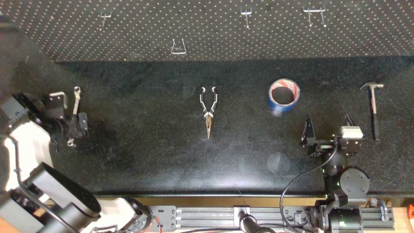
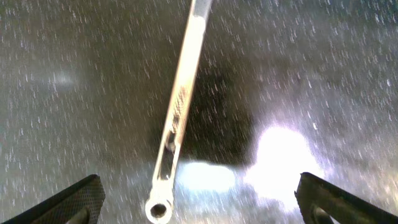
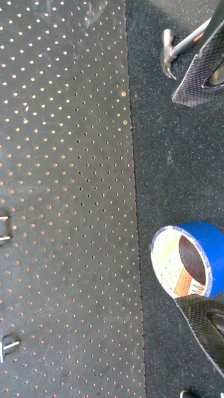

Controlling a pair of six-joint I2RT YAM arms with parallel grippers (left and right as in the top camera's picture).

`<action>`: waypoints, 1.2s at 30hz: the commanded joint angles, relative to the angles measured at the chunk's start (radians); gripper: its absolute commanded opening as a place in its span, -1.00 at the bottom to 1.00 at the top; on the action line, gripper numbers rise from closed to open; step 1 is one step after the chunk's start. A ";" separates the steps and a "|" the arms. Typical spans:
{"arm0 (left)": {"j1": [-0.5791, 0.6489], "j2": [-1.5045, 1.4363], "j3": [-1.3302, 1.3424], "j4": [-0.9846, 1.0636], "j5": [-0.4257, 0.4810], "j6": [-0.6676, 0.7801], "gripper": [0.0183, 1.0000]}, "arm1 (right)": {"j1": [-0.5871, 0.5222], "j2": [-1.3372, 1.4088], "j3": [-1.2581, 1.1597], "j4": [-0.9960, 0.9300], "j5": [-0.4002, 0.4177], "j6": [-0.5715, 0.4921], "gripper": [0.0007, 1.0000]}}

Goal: Place Tools Onto Pegboard

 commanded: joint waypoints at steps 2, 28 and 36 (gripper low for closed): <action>0.003 0.177 0.156 -0.090 0.008 0.007 0.99 | 0.008 -0.007 -0.004 -0.005 0.015 0.014 0.98; -0.032 0.194 0.109 -0.055 -0.130 0.183 -0.98 | 0.008 -0.007 -0.004 -0.005 0.015 0.014 0.98; -0.402 -0.877 -0.419 0.168 -0.119 -0.288 -0.98 | 0.008 -0.007 -0.004 -0.005 0.015 0.014 0.99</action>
